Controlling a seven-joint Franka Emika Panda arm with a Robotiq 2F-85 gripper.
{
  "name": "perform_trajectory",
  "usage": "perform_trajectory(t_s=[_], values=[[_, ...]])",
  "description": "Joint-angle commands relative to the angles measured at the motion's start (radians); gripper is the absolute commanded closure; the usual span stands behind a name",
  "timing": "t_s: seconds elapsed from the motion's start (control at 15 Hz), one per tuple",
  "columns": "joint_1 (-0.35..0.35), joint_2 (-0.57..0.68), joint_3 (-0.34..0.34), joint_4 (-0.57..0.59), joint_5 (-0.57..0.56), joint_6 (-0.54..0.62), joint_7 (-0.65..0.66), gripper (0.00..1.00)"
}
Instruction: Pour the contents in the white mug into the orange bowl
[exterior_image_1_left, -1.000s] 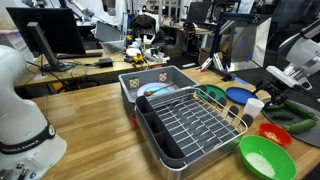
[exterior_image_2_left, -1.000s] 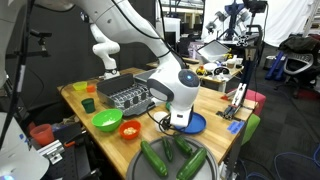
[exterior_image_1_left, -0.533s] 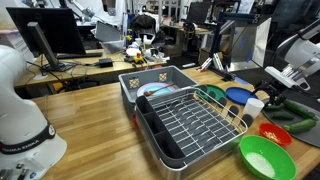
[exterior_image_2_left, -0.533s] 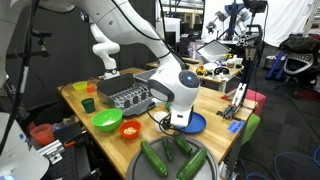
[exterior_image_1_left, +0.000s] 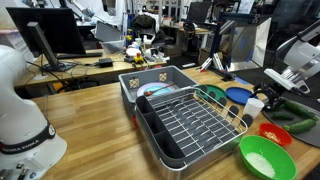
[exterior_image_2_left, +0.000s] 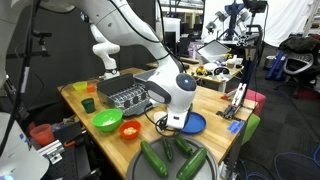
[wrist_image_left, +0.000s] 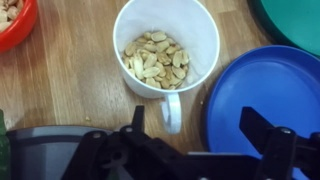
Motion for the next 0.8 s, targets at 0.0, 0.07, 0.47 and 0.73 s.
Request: perform_trajectory(t_s=[0.0,0.07,0.47,0.73], values=[[-0.005,-0.013,0.003,-0.018,0.033,-0.006,-0.005,0.31],[-0.009,-0.015,0.007,-0.019,0.039,-0.015,-0.008,0.32],[-0.003,-0.018,0.001,-0.021,0.046,-0.025,0.003,0.75],[0.002,-0.024,-0.007,-0.027,0.035,-0.026,0.018,1.00]])
